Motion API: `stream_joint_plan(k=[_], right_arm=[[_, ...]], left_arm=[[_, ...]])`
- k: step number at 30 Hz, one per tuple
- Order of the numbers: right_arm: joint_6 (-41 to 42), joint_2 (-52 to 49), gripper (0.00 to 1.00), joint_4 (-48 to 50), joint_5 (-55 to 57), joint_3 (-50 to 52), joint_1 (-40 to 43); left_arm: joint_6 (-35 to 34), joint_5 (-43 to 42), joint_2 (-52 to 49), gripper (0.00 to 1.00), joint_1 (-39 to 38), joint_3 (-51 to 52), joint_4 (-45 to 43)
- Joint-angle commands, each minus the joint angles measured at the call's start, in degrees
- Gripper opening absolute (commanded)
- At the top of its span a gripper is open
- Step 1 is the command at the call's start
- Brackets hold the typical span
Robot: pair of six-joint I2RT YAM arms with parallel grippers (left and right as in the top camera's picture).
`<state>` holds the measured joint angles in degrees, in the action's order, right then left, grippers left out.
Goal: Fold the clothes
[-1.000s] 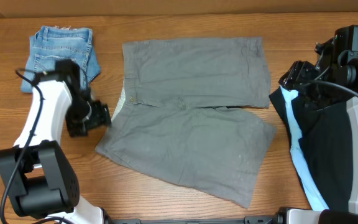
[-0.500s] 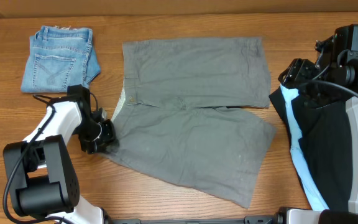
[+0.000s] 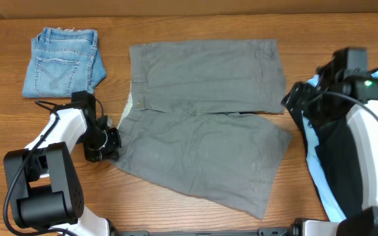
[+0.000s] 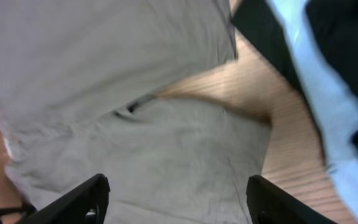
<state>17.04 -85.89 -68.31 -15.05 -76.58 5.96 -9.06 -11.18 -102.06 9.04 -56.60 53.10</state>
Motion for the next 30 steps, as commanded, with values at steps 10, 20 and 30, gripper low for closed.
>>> stream_joint_plan(k=[10,20,30], right_arm=[[0.5,0.02,0.71,-2.47,-9.4,17.51,-0.2],[1.03,3.19,0.68,-3.91,-10.78,26.91,-0.59],[8.87,10.58,0.68,-4.13,-11.63,38.84,-0.83]], left_arm=[[-0.24,-0.94,-0.13,0.04,0.04,-2.6,2.97],[-0.2,-0.9,-0.13,0.04,0.04,-2.6,3.3],[-0.15,-0.9,-0.13,0.04,0.04,-2.6,2.29]])
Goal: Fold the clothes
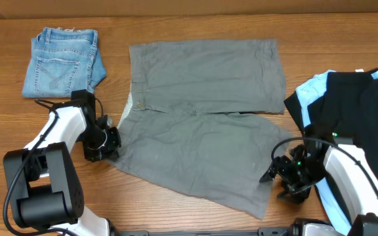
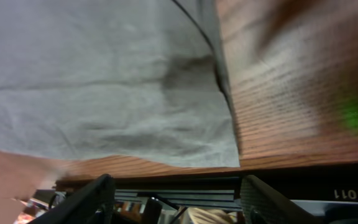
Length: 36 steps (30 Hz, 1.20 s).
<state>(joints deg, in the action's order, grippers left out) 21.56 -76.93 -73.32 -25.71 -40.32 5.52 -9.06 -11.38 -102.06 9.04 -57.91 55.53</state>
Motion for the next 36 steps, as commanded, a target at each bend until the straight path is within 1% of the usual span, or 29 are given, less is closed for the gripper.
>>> stream_joint_plan(k=[1,3,5,12,13,15,17,18,20,22,26,27,28,29,30,31,32,34,36], right_arm=[[5.35,1.73,0.68,1.53,-0.94,3.48,-0.55],[7.23,1.77,0.67,3.96,-0.76,5.75,-1.18],[10.34,1.75,0.67,8.5,0.39,9.38,-2.34],[13.25,1.75,0.66,14.49,1.68,16.2,-5.95],[13.2,1.75,0.63,15.21,1.88,16.48,-6.27],[14.08,1.75,0.53,15.76,2.08,16.5,-6.38],[14.12,1.75,0.39,15.93,2.01,16.48,-6.56],[14.1,1.75,0.28,15.63,1.86,16.48,-6.56],[14.01,1.77,0.17,14.6,1.86,16.2,-6.54],[13.81,1.77,0.1,13.49,1.62,15.76,-6.54],[12.94,2.16,0.04,11.58,1.6,14.1,-6.54],[12.9,2.43,0.04,11.06,1.57,13.62,-6.54],[12.57,2.75,0.07,10.56,1.6,13.09,-6.54],[12.04,3.06,0.2,10.14,1.68,12.57,-6.54],[11.43,3.3,0.36,10.16,1.64,12.35,-6.54],[11.47,3.37,0.48,9.92,1.64,12.35,-6.54],[11.45,3.37,0.5,9.4,1.64,12.39,-6.54],[11.47,3.37,0.5,8.41,1.64,12.63,-6.54],[11.54,3.37,0.46,8.26,1.53,13.03,-6.71]], left_arm=[[-0.13,-0.7,-0.13,0.04,0.04,-1.29,-0.15],[-0.15,-0.72,-0.13,0.04,0.04,-1.29,-0.37],[-0.15,-0.72,-0.13,0.04,0.0,-1.29,-0.74],[-0.13,-0.7,-0.13,0.04,0.0,-1.29,-0.83],[-0.13,-0.7,-0.13,0.04,0.0,-1.29,-1.03],[-0.15,-0.72,-0.13,0.04,0.0,-1.29,-1.29],[-0.13,-0.7,-0.13,0.04,0.0,-1.29,-1.29],[-0.13,-0.7,-0.13,0.04,0.0,-1.29,-1.2],[-0.13,-0.7,-0.13,0.04,0.0,-1.29,-0.96],[-0.13,-0.7,-0.13,0.04,0.0,-1.29,-0.96],[-0.13,-0.7,-0.13,0.04,0.0,-1.29,-1.05],[-0.13,-0.7,-0.13,0.04,0.0,-1.29,-1.03],[-0.13,-0.7,-0.13,0.04,0.0,-1.29,-0.98],[-0.13,-0.7,-0.13,0.04,0.0,-1.29,-0.98],[-0.15,-0.7,-0.13,0.04,0.0,-1.29,-0.98],[-0.13,-0.7,-0.13,0.04,0.0,-1.29,-0.98],[-0.15,-0.7,-0.13,0.04,0.0,-1.29,-1.01],[-0.15,-0.7,-0.13,0.04,0.0,-1.29,-1.01],[-0.15,-0.68,-0.13,0.04,0.0,-1.29,-1.03]])
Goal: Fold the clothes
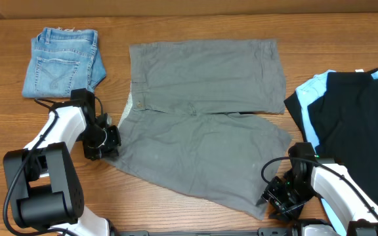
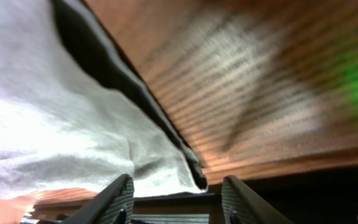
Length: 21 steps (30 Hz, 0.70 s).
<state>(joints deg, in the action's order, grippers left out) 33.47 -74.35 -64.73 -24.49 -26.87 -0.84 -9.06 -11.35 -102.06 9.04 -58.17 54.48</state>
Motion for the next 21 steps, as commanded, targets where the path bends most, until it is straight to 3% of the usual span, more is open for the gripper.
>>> stream_joint_plan(k=[1,4,8,14,21], right_arm=[[-0.22,0.79,0.43,-0.11,0.26,-0.17,-0.57],[1.55,0.79,0.35,1.36,-1.6,1.38,-2.49],[5.84,0.79,0.34,2.08,0.24,1.95,-5.44],[5.84,0.79,0.33,1.64,0.42,2.08,-6.4],[4.9,0.79,0.59,1.62,-2.75,2.08,-6.67]], left_arm=[[-0.13,-0.7,-0.13,0.05,0.0,-1.03,-0.07],[-0.13,-0.7,-0.13,0.05,0.0,-1.03,-0.37],[-0.13,-0.7,-0.13,0.06,0.0,-1.03,-0.57],[-0.13,-0.7,-0.13,0.08,0.0,-1.03,-0.9],[-0.15,-0.7,-0.13,0.09,0.0,-1.03,-1.01]])
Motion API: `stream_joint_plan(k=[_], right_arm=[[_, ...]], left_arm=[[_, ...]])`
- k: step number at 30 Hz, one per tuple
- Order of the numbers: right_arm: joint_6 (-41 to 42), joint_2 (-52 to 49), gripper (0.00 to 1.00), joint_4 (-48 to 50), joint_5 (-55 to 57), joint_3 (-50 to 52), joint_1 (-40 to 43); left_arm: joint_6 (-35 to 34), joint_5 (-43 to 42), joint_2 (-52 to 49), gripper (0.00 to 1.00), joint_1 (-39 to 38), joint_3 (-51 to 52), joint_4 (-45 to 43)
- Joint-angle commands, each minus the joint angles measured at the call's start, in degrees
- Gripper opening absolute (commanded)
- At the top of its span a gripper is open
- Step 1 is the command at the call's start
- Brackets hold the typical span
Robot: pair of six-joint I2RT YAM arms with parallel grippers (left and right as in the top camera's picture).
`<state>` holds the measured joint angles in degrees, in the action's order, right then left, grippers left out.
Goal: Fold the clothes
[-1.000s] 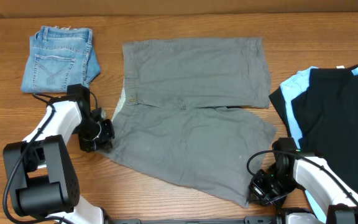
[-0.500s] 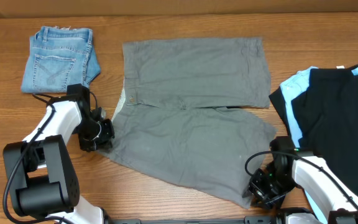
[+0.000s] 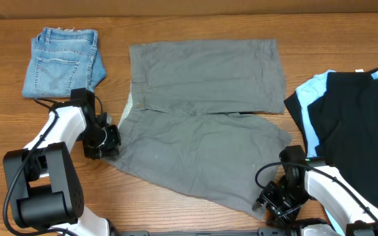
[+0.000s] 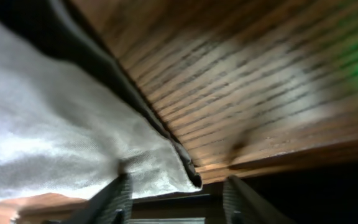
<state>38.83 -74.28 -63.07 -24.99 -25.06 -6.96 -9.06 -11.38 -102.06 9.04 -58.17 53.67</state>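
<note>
Grey shorts point(image 3: 202, 131) lie spread flat in the middle of the wooden table. My left gripper point(image 3: 108, 141) rests against the waist corner on their left edge; the overhead view does not show how its fingers stand. My right gripper point(image 3: 266, 202) is low at the bottom right hem corner of the near leg. In the right wrist view that gripper point(image 4: 178, 196) is open, and the hem corner point(image 4: 188, 175) lies between its two fingers point(image 4: 114, 199), close to the table's front edge.
Folded blue jeans point(image 3: 63, 62) lie at the back left. A black garment over a light blue one point(image 3: 356, 118) is piled at the right, beside my right arm. The table's front edge point(image 4: 278, 158) runs just beyond the hem corner.
My right gripper has shifted slightly left and lower onto the hem corner, which now lies deeper between its open fingers. The left arm and the shorts have not moved.
My right gripper was first high beside the far leg's right edge. Then it was down by the near leg's right side, then at that leg's bottom hem corner. Now it straddles the corner. The left gripper stayed at the waist corner throughout.
</note>
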Motion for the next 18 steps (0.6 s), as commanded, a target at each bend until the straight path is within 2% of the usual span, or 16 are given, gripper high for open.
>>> stream_joint_plan(k=[1,3,9,16,17,18], right_arm=[[-1.09,0.72,0.6,-0.07,-2.62,0.26,-0.55],[-1.05,0.72,0.58,-0.13,-2.14,0.26,-0.55],[1.97,0.66,0.26,0.15,-1.01,0.26,-0.55],[1.97,0.66,0.19,-0.04,-0.83,0.26,-0.55],[1.97,0.66,0.24,-0.15,-0.83,0.26,-0.55],[1.95,0.66,0.34,-0.52,-0.96,0.26,-0.57]], left_arm=[[-0.13,-0.68,-0.13,0.09,0.0,-1.03,-0.15],[-0.13,-0.68,-0.13,0.09,0.0,-1.03,-0.13],[-0.13,-0.68,-0.13,0.09,0.0,-1.03,-0.07],[-0.11,-0.66,-0.13,0.09,0.0,-1.03,0.02],[-0.09,-0.66,-0.13,0.09,0.0,-1.03,0.04],[0.07,-0.68,-0.13,0.09,0.0,-1.03,0.04]])
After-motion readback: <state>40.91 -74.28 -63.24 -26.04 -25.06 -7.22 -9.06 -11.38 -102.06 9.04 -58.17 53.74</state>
